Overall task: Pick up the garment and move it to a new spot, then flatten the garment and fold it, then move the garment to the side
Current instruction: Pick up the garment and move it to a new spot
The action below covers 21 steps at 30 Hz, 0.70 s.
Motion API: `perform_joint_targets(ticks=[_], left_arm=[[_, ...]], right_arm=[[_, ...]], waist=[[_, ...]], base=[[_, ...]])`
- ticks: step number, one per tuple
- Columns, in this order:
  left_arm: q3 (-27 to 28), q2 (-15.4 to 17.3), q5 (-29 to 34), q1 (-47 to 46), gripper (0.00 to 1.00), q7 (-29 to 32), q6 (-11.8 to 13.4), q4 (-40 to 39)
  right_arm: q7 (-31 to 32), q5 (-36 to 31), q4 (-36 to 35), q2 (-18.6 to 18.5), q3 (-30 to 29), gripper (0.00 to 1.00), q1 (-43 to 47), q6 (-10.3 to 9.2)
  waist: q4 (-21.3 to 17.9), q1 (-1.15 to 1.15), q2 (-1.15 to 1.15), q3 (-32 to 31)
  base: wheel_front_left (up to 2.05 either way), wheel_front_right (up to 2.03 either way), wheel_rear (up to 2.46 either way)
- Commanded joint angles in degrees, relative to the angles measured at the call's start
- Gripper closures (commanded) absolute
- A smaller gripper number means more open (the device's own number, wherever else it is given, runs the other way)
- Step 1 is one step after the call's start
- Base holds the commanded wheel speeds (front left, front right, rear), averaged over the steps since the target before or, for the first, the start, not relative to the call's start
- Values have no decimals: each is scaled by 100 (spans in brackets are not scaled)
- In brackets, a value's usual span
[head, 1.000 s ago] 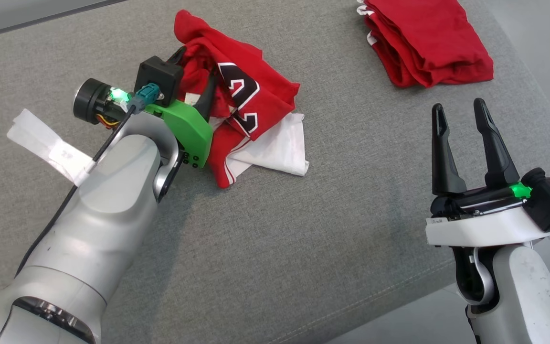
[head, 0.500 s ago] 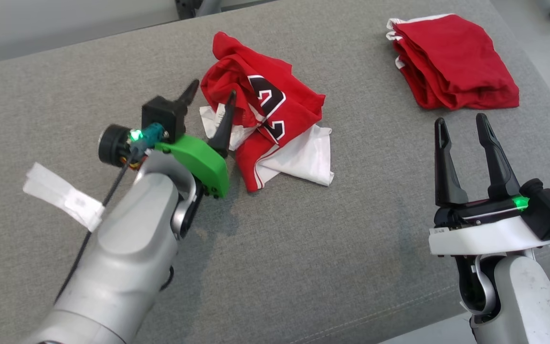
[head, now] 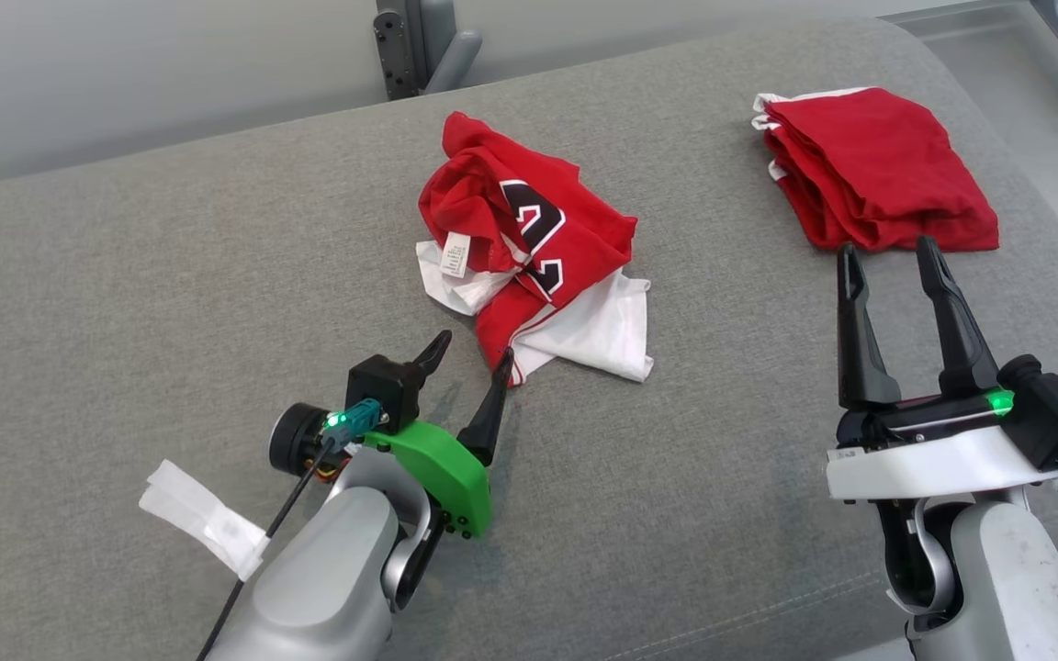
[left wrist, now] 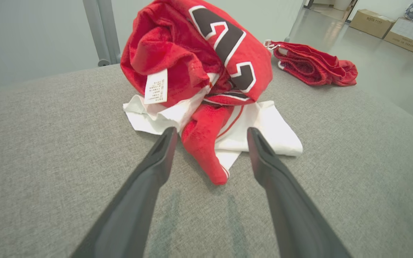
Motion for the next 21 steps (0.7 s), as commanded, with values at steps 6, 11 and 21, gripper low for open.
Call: perform_joint_targets(ticks=[6, 11, 21], left_arm=[[43, -25, -17, -49, 0, -2, 63, 323], [139, -35, 65, -145, 0, -3, 83, 464], [861, 102, 527, 389, 0, -3, 337, -540]], right_arm=[[-23, 30, -40, -7, -48, 0, -1, -4], [-23, 48, -77, -7, -144, 0, -21, -4], [-22, -16, -78, -8, -373, 0, 124, -4]], waist=[[-395, 0, 35, 216], [-537, 0, 35, 331], [-354, 0, 35, 231]], base=[[0, 0, 0], [0, 0, 0], [0, 0, 0]])
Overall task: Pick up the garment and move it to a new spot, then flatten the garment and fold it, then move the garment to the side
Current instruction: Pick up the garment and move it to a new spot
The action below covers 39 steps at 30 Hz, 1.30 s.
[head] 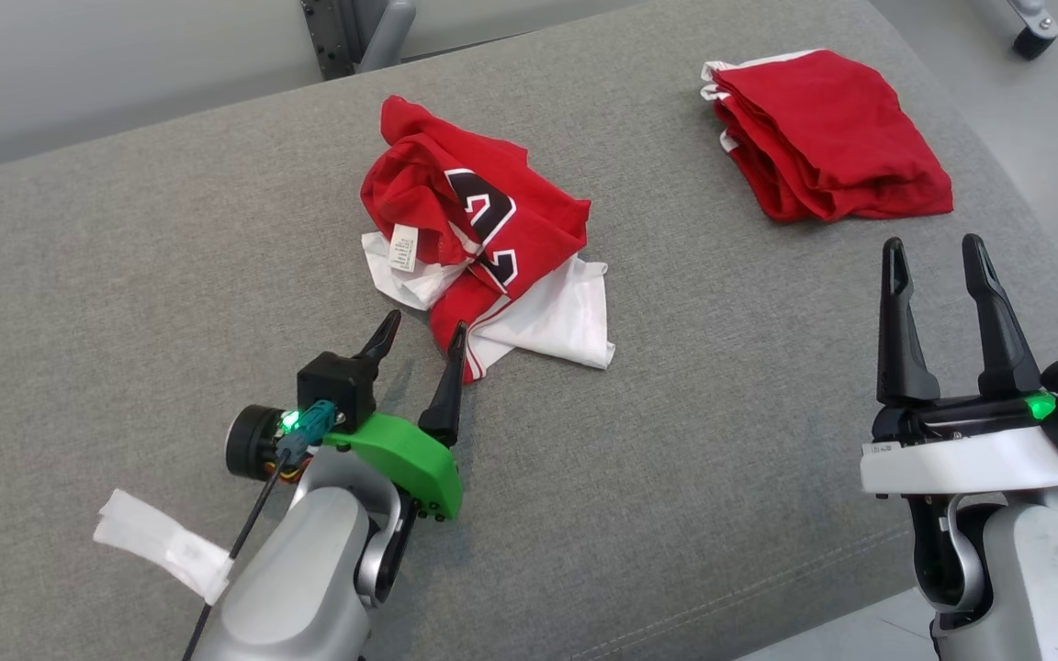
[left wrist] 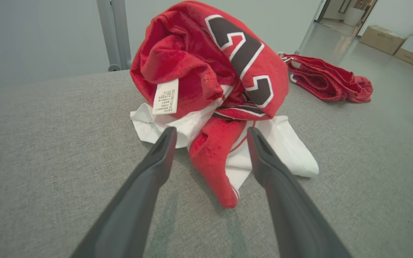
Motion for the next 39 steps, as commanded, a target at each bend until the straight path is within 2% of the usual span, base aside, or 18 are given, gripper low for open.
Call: perform_joint_targets(ticks=[1, 10, 19, 28, 39], left_arm=[[169, 101, 161, 235, 0, -2, 80, -252], [1181, 254, 671, 1397, 0, -2, 340, -1701], [2085, 180, 1047, 2439, 0, -2, 458, -2880], [2541, 30, 1205, 3041, 0, -2, 499, -3411], [2833, -55, 1287, 3508, 0, -2, 489, -3558]], right_arm=[[-20, -34, -4, -8, -49, 0, 84, -4], [-20, -65, 26, -8, -83, 0, 166, -4], [-20, -147, 94, -8, -76, 0, 333, -4], [-20, -214, 234, -8, 49, 0, 522, -4], [-20, -166, 482, -8, 280, 0, 701, -4]], waist=[[124, 0, 35, -80], [412, 0, 35, -243], [684, 0, 35, -476], [923, 0, 35, -703], [1234, 0, 35, -922]], base=[[0, 0, 0], [0, 0, 0], [0, 0, 0], [0, 0, 0], [0, 0, 0]])
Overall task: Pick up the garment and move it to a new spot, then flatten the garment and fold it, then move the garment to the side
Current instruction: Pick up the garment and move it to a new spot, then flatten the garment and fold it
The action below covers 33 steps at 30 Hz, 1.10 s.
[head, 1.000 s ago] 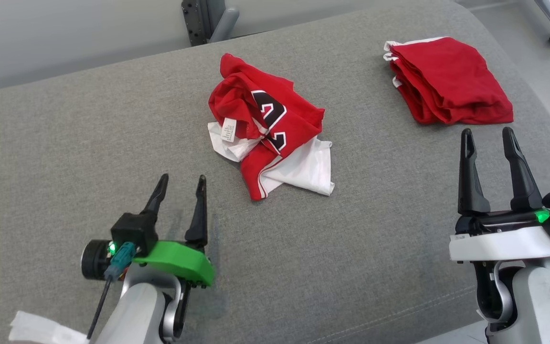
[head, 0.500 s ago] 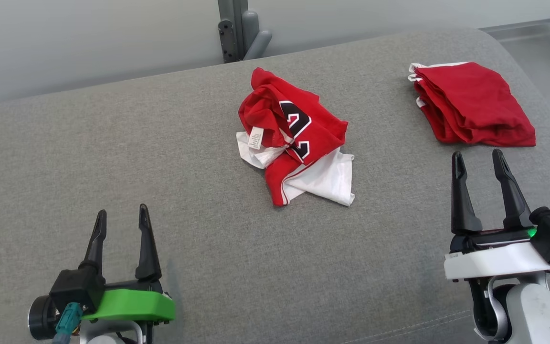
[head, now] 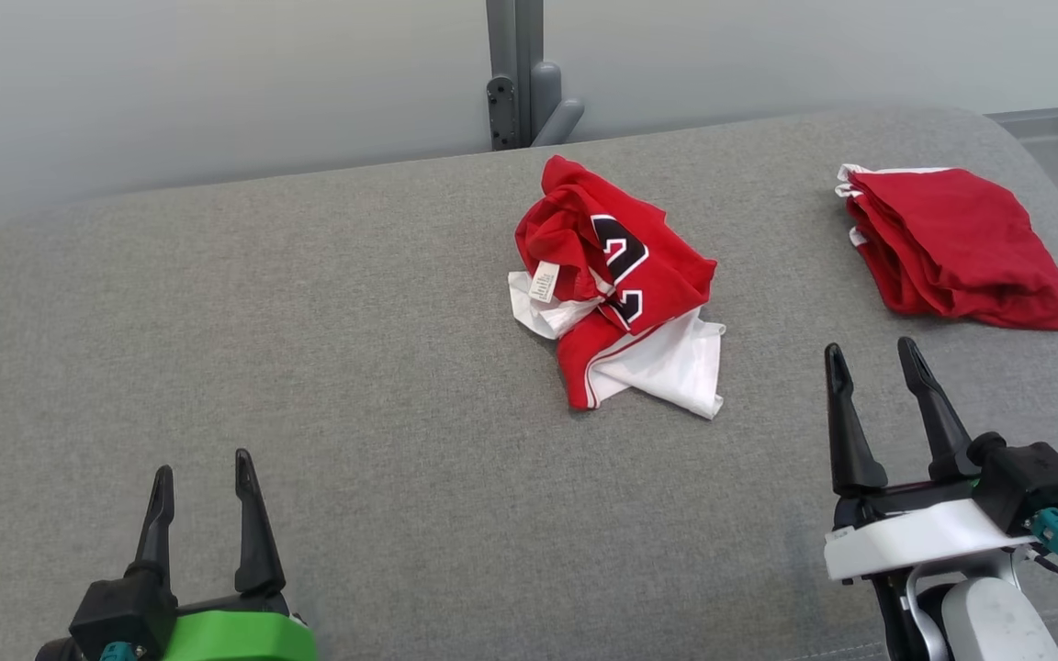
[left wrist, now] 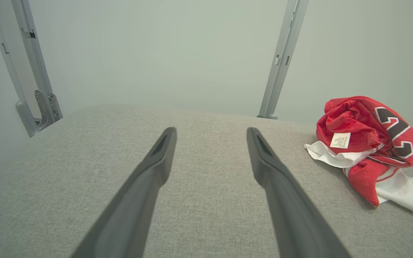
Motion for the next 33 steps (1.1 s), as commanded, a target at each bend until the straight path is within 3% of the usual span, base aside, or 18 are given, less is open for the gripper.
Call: perform_joint_targets(ticks=[1, 15, 33], left_arm=[[24, -5, 37, 95, 0, -2, -3, 2], [79, -14, 80, -44, 0, -2, -142, 424], [120, -23, 203, -54, 0, -2, -235, 575]], right_arm=[[-17, 34, 34, -10, 22, 0, 73, -4], [-17, 131, 426, -10, 176, 0, 68, -4], [-17, 127, 536, -9, 244, 0, 116, -4]], waist=[[83, 0, 35, -72], [351, 0, 35, -272], [380, 0, 35, -335]], base=[[0, 0, 0], [0, 0, 0], [0, 0, 0]])
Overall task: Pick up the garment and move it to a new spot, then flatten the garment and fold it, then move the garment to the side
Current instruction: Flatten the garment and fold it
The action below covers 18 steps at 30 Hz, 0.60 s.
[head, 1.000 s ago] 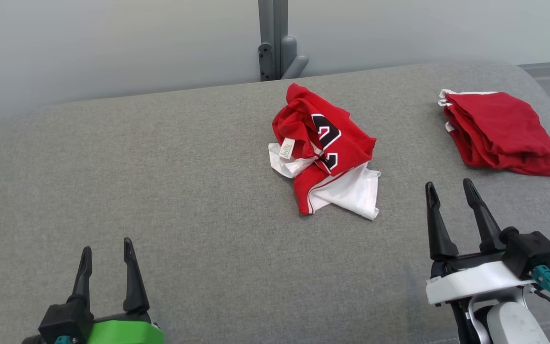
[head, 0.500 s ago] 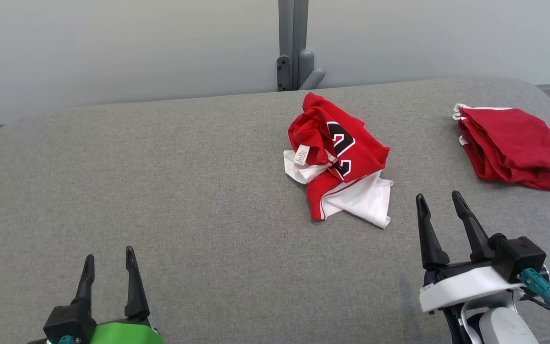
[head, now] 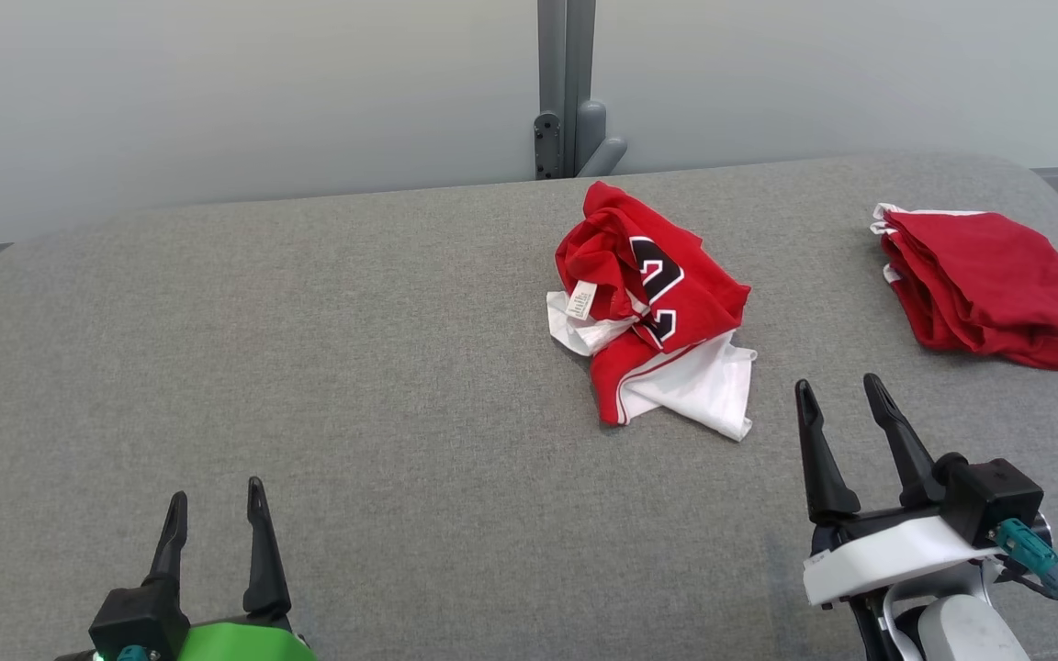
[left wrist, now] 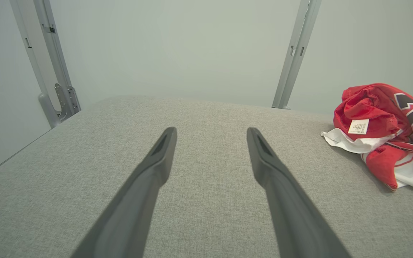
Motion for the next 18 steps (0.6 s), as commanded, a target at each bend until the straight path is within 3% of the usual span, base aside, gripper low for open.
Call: perform_joint_targets(ticks=[1, 18], left_arm=[[17, -3, 55, -61, 0, -2, -17, 11], [-5, -9, 89, -64, 0, -2, -12, -37]], right_arm=[[-17, -24, -12, -10, -4, 0, 61, -4], [-17, -33, -70, -10, -67, 0, 36, -4]], waist=[[0, 0, 35, 1], [-8, 0, 35, 74]], base=[[0, 0, 0], [0, 0, 0]])
